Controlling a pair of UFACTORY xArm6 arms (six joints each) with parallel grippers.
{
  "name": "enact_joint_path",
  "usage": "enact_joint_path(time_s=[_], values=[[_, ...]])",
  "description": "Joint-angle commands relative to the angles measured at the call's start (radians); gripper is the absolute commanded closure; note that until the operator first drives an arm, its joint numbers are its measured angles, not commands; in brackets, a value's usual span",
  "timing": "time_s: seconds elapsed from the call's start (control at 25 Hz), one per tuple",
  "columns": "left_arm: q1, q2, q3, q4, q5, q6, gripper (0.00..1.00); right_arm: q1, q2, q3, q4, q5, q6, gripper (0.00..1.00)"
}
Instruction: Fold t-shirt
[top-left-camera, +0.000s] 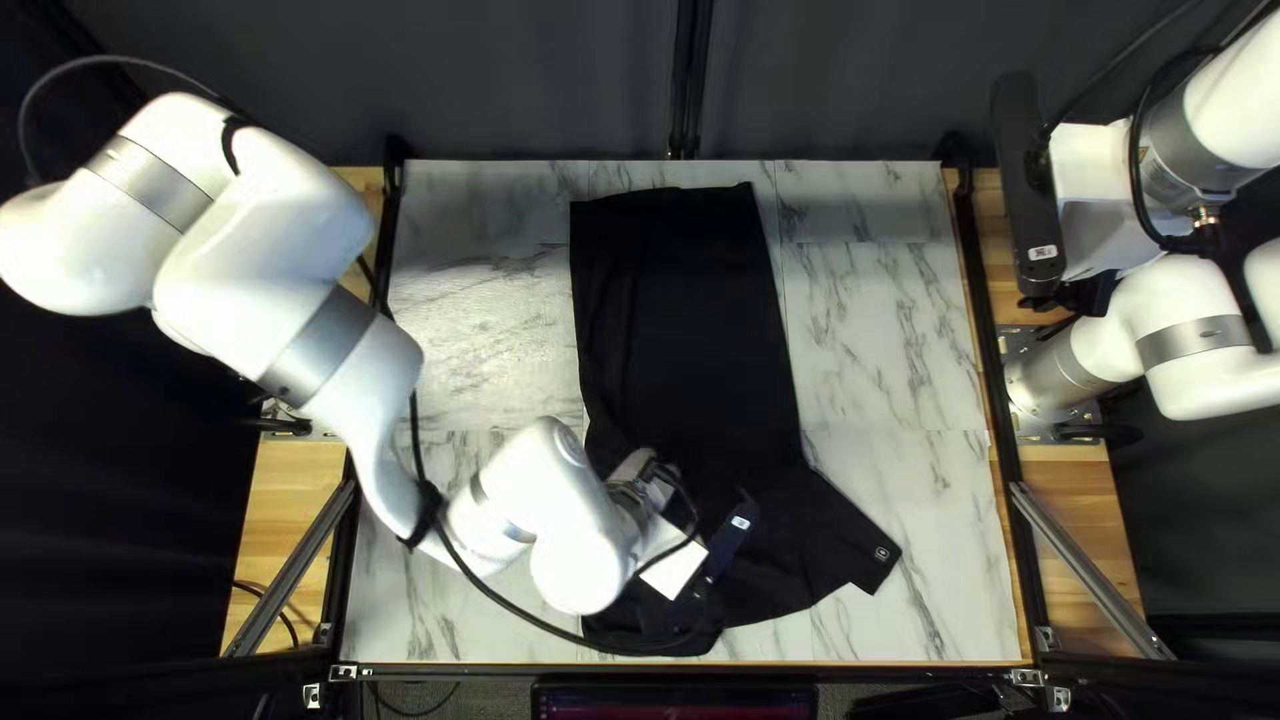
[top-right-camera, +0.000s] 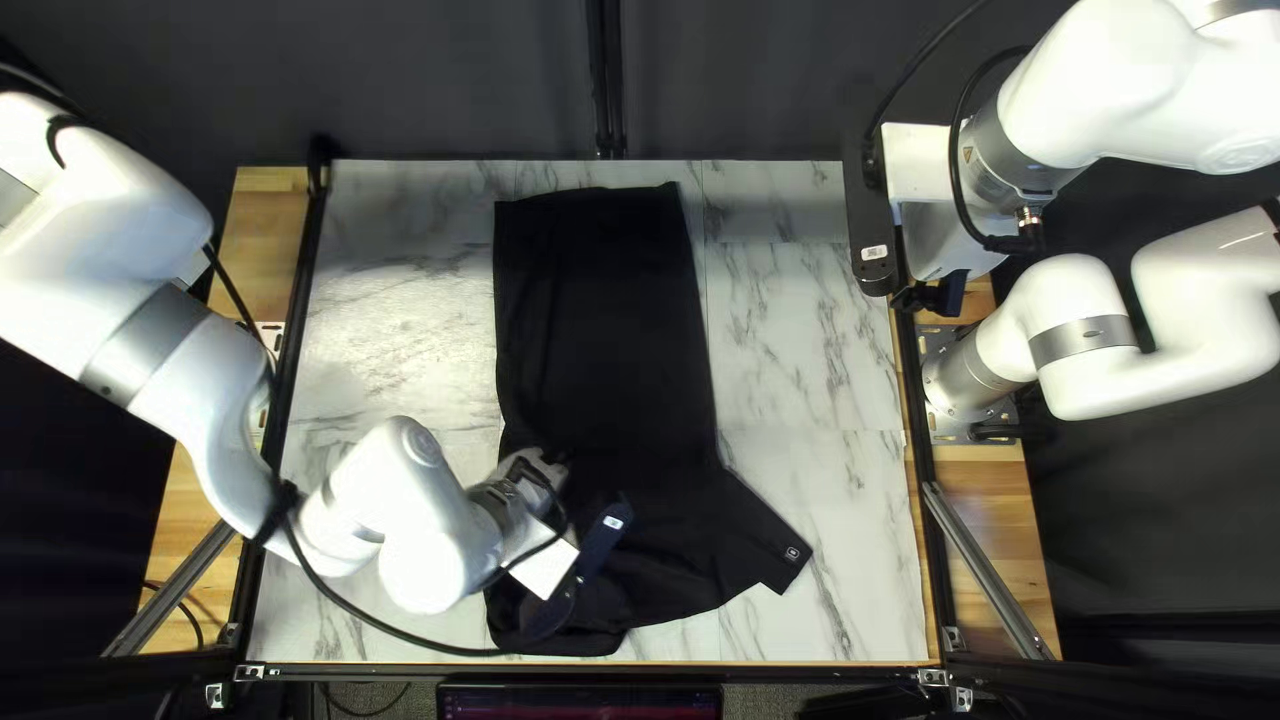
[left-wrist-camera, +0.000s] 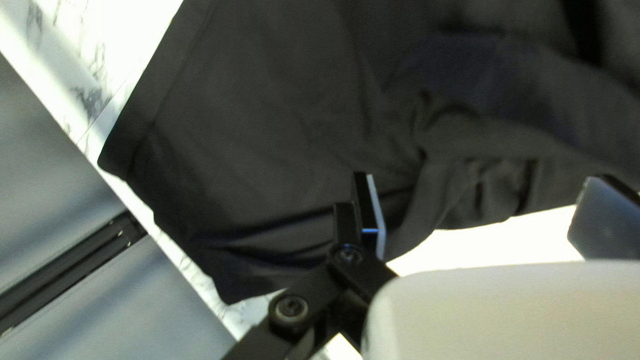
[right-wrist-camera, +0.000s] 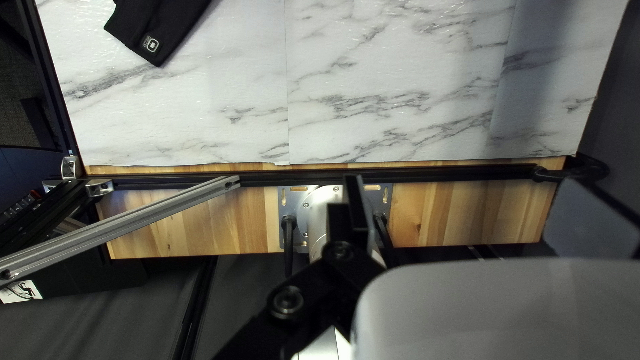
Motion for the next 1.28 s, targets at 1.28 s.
enact_joint_path(time_s=[1.28], values=[[0.054,0.12,-0.034,-0.023,-0.24,0.091,0.0,0.0,0.0,0.0,0.0,0.0,0.0,0.0]])
